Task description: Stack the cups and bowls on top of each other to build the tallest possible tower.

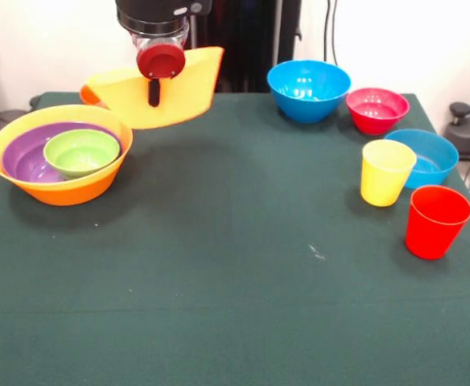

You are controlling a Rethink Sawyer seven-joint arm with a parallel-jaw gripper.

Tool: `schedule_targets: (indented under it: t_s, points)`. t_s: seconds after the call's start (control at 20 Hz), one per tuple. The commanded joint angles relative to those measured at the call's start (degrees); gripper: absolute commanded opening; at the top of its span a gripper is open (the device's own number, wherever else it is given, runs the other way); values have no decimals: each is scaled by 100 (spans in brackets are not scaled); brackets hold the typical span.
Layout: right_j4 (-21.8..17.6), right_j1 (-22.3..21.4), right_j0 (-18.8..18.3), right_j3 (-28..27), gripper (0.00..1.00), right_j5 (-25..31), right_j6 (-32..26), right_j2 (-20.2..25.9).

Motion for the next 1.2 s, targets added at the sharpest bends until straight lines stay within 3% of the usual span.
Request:
schedule_targets:
  t_s: [0.05,0.4,0.75,0.9,1.2]
  points:
    - [-1276,-953,-971,891,0,-1672,-2233,1515]
    - [-1943,-1169,-1458,1016,0,-1712,-1718,2101]
    - [-2617,-1380,-1989,1133,0,-1684,-1745,2492]
    - [-2951,-1502,-2420,1219,0,-1663,-1896,2789]
    - [-3395,-1513,-2492,1105,0,-1547,-1505,2892]
